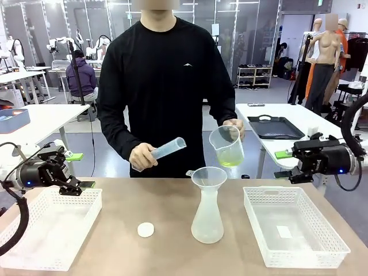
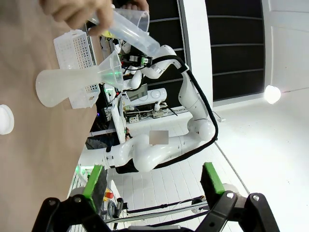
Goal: Prepare the solutions needed for the experiment.
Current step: Once the solution is in the Big flask , pick up the Plastic Funnel and place it back into the right Organizing basket.
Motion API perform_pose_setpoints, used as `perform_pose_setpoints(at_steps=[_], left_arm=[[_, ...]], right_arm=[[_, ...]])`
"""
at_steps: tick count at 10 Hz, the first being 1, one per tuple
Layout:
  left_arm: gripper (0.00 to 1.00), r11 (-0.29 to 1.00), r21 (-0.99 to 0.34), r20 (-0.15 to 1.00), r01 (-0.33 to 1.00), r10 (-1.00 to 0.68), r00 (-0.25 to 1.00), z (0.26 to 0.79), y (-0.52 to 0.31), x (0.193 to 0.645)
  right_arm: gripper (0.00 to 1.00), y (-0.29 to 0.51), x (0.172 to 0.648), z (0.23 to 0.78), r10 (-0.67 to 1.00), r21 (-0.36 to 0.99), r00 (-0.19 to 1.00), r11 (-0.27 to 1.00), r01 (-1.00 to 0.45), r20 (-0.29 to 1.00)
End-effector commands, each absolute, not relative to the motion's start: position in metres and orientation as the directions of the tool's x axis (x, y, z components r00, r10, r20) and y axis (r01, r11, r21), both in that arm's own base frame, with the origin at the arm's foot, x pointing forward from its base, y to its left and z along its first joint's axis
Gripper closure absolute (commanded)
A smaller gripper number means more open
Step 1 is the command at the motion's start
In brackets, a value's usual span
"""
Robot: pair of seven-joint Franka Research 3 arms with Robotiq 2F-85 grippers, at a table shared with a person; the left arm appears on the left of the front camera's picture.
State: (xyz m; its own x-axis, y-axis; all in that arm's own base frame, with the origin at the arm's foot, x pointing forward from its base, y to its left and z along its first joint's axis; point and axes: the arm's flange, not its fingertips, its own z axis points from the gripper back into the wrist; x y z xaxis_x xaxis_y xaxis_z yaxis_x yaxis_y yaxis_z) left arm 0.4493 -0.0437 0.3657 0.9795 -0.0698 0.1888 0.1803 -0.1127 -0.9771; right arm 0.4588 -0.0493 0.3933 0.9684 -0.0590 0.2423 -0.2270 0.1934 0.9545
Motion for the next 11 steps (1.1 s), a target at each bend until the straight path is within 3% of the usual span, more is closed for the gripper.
perform_pose_setpoints(at_steps=[1,5,11], left_arm=[[0.00,-0.113,-0.977,0.191,0.182,-0.070,0.979,0.366,-0.044,0.449],[0.00,-0.113,-0.977,0.191,0.182,-0.070,0.979,0.366,-0.044,0.449],[0.00,-0.113,-0.977,0.191,0.182,-0.070,0.979,0.366,-0.044,0.449]], right_arm=[[0.11,-0.049,0.458,0.402,-0.113,0.955,0.978,0.261,-0.141,0.176],[0.11,-0.053,0.459,0.385,-0.111,0.971,0.991,0.235,-0.043,0.070],[0.11,-0.051,0.460,0.379,-0.116,0.970,0.989,0.235,-0.065,0.095]])
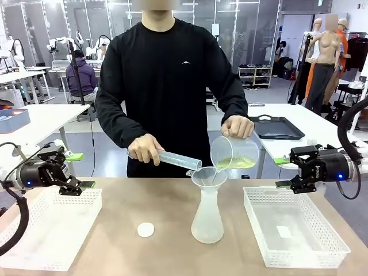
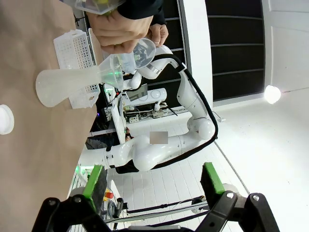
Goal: Prepare the solutions needed for the experiment.
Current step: Once the solution is in the Big flask , pick up the Plastic Funnel and place it back into the right Organizing basket.
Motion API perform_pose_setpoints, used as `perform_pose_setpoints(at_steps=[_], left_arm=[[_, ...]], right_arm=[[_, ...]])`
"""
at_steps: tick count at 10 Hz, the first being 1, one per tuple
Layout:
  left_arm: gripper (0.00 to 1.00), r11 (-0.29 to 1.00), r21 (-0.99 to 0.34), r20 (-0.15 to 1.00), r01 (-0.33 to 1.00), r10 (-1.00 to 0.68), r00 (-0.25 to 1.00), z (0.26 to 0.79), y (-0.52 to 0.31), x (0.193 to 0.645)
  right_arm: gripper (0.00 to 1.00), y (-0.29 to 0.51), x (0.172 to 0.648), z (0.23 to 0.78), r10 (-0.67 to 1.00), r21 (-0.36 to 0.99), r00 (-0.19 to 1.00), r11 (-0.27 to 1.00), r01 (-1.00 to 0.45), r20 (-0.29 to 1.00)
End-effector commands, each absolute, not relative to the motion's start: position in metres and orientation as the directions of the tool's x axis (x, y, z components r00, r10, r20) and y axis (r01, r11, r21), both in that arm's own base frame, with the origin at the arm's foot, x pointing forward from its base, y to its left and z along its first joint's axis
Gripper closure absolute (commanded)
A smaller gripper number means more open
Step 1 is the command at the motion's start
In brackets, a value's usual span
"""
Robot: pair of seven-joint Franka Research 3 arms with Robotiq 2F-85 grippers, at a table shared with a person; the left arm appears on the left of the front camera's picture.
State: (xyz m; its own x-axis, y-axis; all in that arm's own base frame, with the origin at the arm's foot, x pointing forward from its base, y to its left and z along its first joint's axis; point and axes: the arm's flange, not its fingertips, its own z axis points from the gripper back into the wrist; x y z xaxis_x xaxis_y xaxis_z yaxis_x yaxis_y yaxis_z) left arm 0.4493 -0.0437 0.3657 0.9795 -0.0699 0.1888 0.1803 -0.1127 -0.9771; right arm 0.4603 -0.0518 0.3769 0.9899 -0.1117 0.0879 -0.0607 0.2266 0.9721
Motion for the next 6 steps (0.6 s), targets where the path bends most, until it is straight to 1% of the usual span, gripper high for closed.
perform_pose_setpoints(at_steps=[1,6], left_arm=[[0.00,-0.113,-0.977,0.191,0.182,-0.070,0.979,0.3661,-0.0439,0.4488],[0.00,-0.113,-0.977,0.191,0.182,-0.070,0.979,0.3661,-0.0439,0.4488]], right_arm=[[0.11,-0.0513,0.4603,0.3793,-0.116,0.970,0.989,0.235,-0.065,0.095],[0.11,-0.0513,0.4603,0.3793,-0.116,0.970,0.989,0.235,-0.065,0.095]])
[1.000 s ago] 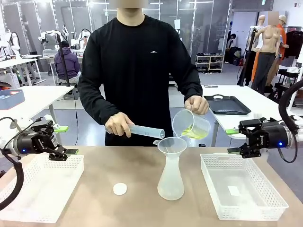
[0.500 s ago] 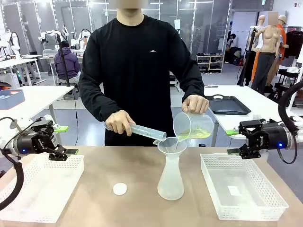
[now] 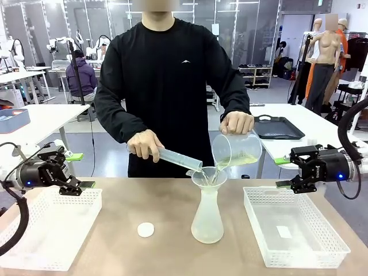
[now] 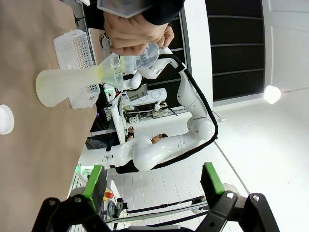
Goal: Prepare the solutions needed for the experiment.
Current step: Once the solution is in the Big flask , pick up the Plastic Funnel and place it back into the right Organizing basket.
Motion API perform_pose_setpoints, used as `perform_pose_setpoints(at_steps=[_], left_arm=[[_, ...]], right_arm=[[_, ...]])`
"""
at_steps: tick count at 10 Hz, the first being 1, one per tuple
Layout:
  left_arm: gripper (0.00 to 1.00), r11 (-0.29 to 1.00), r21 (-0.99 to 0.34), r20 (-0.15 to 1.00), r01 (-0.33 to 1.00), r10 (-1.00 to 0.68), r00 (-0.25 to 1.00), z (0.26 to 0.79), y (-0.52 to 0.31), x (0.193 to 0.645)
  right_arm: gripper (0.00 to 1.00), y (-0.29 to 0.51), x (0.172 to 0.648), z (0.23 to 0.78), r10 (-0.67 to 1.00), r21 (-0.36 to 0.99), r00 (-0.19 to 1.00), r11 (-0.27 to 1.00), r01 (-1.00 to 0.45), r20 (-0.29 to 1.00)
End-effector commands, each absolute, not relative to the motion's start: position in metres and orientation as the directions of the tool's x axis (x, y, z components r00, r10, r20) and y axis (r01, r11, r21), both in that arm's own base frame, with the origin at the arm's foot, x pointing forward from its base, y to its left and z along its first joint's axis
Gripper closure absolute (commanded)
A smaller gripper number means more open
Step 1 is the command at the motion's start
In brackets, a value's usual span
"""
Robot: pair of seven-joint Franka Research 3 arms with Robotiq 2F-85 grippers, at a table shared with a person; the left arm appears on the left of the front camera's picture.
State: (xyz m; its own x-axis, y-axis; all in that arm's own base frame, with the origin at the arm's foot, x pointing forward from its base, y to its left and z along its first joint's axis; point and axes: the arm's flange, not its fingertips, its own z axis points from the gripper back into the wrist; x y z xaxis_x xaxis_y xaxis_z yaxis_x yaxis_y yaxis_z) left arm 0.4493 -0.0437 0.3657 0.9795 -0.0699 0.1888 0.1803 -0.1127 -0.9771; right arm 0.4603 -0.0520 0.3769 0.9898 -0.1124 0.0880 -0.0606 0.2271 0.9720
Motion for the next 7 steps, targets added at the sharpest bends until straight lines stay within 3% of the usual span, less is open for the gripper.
perform_pose_setpoints(at_steps=[1,7], left_arm=[[0.00,-0.113,-0.977,0.191,0.182,-0.070,0.979,0.3661,-0.0439,0.4488],[0.00,-0.113,-0.977,0.191,0.182,-0.070,0.979,0.3661,-0.0439,0.4488]], right_arm=[[0.11,-0.0513,0.4603,0.3793,-0.116,0.970,0.989,0.235,-0.065,0.095],[0.11,-0.0513,0.4603,0.3793,-0.116,0.970,0.989,0.235,-0.065,0.095]])
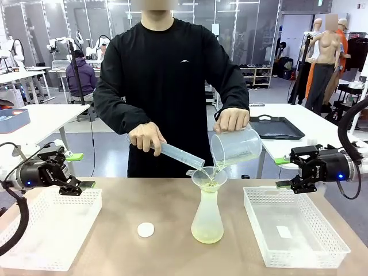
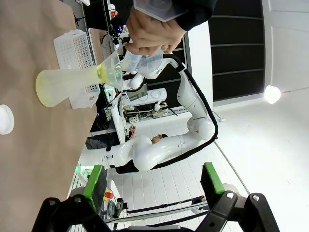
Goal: Prepare the solutions needed for the experiment.
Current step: Once the solution is in the Big flask , pick up the Plastic Funnel and place it back into the right Organizing basket.
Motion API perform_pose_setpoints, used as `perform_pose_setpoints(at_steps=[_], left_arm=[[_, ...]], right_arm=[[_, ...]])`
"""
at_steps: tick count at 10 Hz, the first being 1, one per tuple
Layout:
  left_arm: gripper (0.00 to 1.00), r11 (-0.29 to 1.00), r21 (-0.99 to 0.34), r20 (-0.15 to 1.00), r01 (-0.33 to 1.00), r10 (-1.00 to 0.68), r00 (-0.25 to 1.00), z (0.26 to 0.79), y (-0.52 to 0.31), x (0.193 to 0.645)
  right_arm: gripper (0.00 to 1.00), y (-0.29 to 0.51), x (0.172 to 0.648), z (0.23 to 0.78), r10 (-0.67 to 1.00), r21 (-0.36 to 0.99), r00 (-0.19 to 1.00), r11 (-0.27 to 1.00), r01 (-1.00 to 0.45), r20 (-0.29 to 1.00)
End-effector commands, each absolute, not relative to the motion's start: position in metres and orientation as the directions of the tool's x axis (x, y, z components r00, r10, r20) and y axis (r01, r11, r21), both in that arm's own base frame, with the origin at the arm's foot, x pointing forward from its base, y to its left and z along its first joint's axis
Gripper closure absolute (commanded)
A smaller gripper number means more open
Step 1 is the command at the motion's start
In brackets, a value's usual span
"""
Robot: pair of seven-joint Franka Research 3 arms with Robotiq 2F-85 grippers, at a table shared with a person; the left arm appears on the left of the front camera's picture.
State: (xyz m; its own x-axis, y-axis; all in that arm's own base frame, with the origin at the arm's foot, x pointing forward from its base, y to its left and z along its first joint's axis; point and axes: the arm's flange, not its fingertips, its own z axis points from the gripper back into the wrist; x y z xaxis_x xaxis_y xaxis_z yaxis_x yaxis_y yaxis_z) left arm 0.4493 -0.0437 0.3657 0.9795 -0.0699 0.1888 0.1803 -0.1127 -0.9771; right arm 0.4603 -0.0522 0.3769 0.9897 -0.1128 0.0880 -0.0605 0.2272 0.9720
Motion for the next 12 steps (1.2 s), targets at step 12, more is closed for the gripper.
perform_pose_setpoints(at_steps=[12], left_arm=[[0.00,-0.113,-0.977,0.191,0.182,-0.070,0.979,0.3661,-0.0439,0.4488]], right_arm=[[0.11,-0.0513,0.4603,0.3793,-0.116,0.970,0.989,0.235,-0.065,0.095]])
